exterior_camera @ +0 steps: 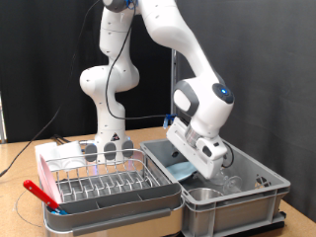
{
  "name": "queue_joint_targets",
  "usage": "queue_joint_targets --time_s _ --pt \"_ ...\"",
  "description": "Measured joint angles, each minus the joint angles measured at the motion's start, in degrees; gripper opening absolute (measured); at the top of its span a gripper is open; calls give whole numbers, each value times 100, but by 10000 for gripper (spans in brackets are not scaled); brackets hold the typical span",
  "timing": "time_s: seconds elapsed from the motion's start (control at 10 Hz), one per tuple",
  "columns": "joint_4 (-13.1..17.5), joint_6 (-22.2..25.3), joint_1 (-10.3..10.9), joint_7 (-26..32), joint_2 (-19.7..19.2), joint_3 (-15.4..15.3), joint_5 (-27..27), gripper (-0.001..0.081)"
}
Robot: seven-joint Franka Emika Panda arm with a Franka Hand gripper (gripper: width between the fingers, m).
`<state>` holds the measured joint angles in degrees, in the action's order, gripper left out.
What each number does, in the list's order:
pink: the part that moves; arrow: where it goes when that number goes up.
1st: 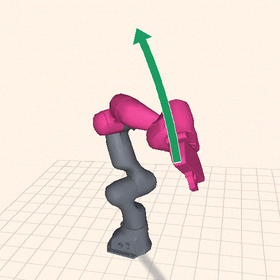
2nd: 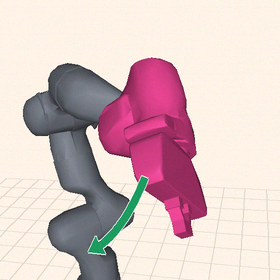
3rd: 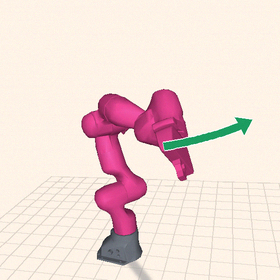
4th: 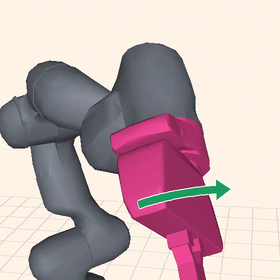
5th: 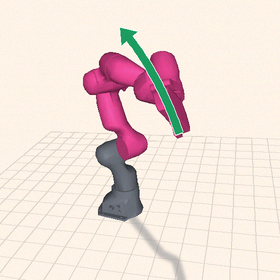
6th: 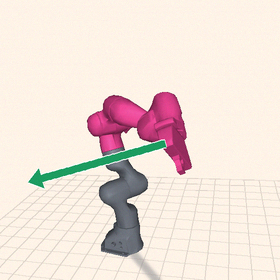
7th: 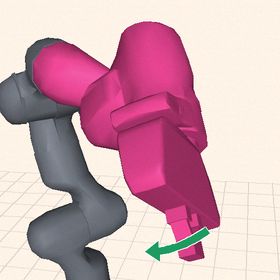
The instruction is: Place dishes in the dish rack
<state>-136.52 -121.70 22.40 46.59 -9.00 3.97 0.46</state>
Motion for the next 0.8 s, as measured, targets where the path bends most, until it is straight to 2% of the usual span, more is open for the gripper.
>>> queue_joint_targets --time_s 0.3,0.4,0.8 --pt "-60 529 -11 261 342 -7 -29 806" --pt "-182 699 -6 310 454 -31 -30 806" --pt "-587 670 14 270 772 -87 -8 806"
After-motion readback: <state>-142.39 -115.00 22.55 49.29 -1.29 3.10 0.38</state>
